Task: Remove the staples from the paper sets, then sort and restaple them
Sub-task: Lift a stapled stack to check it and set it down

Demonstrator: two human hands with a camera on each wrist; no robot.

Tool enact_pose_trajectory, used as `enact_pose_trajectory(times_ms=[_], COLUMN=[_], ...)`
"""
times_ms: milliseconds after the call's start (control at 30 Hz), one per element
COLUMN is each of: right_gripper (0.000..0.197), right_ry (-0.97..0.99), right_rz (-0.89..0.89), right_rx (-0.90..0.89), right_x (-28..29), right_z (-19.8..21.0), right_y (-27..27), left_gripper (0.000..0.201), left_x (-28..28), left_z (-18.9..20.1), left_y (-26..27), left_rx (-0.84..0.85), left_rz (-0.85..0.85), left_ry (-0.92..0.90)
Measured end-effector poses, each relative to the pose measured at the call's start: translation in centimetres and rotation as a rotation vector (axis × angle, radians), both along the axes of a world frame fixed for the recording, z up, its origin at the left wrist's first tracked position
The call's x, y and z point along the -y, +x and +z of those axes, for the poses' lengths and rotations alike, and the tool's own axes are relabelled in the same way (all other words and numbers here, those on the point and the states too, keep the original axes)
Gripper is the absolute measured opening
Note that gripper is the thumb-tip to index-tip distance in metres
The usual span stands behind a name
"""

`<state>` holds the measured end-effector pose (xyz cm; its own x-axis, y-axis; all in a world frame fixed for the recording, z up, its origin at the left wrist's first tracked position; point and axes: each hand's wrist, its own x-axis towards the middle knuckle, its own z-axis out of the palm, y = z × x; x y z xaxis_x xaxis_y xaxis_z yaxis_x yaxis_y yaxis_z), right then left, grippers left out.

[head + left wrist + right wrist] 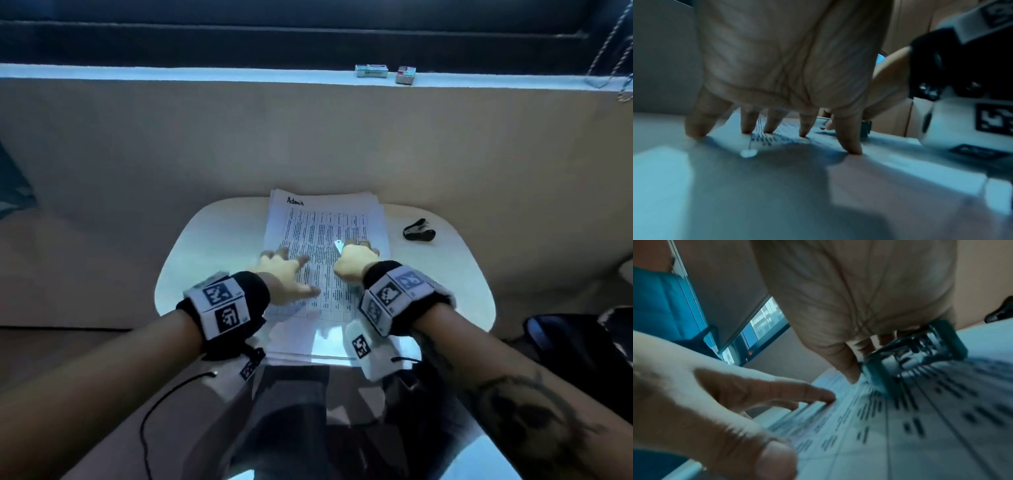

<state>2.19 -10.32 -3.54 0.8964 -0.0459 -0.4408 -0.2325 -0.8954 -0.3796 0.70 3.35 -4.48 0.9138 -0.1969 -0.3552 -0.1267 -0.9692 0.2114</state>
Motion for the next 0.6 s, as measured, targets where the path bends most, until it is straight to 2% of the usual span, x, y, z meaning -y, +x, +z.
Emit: enact_pose_trajectory(times_ms=[67, 200, 333, 433, 600], right_gripper=[0.053, 0.057, 0.068, 0.077, 0.067], right_ry=[-0.087, -0.124, -0.145, -0.093, -0.063], right_rz=[0.049, 0.002, 0.043, 0.044, -0.129], right_rx=[-0.012, 0.039, 0.036, 0.059, 0.154], right_x=[-0.6, -1.1, -0.7, 0.8, 5.0], right_z=[-0.8, -2.3, -2.0, -1.4, -2.8], right_y=[0.1, 0.4, -0.1, -1.7, -6.6], left_gripper=[0.077, 0.082, 0.087, 0.085, 0.072], left_x=[0.2, 0.3, 0.0, -0.3, 0.0], left_z=[-1.0, -1.7, -2.0, -2.0, -1.8], left_y=[-1.0, -1.7, -1.5, -1.6, -4.1], left_rx=[-0.078, -0.002, -0.037, -0.059, 0.092], left_rz=[-0.056, 0.038, 0.07, 0.055, 0.004], left_ry=[0.066, -0.053, -0.098, -0.098, 0.18])
